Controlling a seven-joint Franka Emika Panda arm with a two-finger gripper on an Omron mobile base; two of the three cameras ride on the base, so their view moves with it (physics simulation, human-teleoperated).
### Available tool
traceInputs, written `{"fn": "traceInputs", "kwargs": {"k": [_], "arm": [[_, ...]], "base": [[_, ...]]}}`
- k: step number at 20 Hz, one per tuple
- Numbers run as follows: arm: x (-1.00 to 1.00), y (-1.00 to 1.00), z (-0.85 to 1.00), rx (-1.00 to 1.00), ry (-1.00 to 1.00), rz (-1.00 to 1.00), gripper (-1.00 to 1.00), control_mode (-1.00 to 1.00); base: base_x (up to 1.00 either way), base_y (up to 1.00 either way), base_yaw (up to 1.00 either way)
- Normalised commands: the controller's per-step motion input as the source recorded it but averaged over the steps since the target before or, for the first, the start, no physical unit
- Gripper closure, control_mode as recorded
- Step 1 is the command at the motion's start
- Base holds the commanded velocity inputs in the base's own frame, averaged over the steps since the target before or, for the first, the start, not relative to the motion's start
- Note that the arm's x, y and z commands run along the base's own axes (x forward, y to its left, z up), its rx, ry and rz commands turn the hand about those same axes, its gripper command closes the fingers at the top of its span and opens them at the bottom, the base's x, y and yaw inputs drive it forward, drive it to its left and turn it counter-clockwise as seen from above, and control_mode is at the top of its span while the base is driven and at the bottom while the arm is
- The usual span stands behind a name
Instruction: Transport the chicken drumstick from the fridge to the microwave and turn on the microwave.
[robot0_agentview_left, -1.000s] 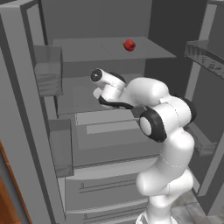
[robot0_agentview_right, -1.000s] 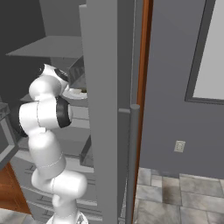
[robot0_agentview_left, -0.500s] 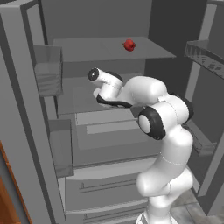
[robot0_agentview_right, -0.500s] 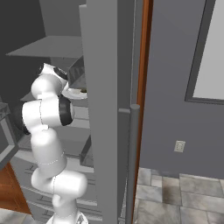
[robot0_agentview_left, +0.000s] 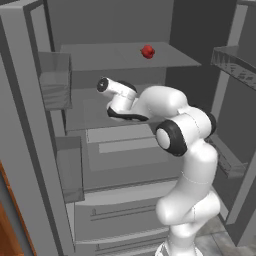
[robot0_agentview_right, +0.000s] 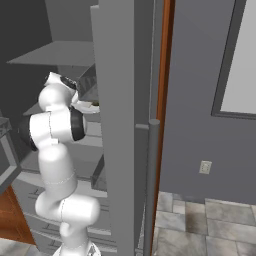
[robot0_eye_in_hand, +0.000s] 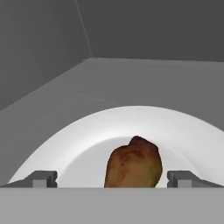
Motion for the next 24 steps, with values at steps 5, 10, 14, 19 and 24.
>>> {"fn": "traceInputs", "kwargs": {"k": [5,10,14,19,24], "arm": [[0.08,0.00,-0.02,0.00,0.00,-0.08,-1.00,-1.00],[0.06,0.00,0.00,0.00,0.00,-0.06,-1.00,-1.00],[0.02,0.00,0.00,0.00,0.00,-0.05,-1.00,-1.00],[0.00,0.00,-0.02,0.00,0.00,-0.03,-1.00,-1.00],[0.03,0.00,-0.01,0.00,0.00,-0.02,-1.00,-1.00]], "base": [[0.00,0.00,0.00],[0.00,0.00,0.00],[0.00,0.00,0.00],[0.00,0.00,0.00],[0.00,0.00,0.00]]}}
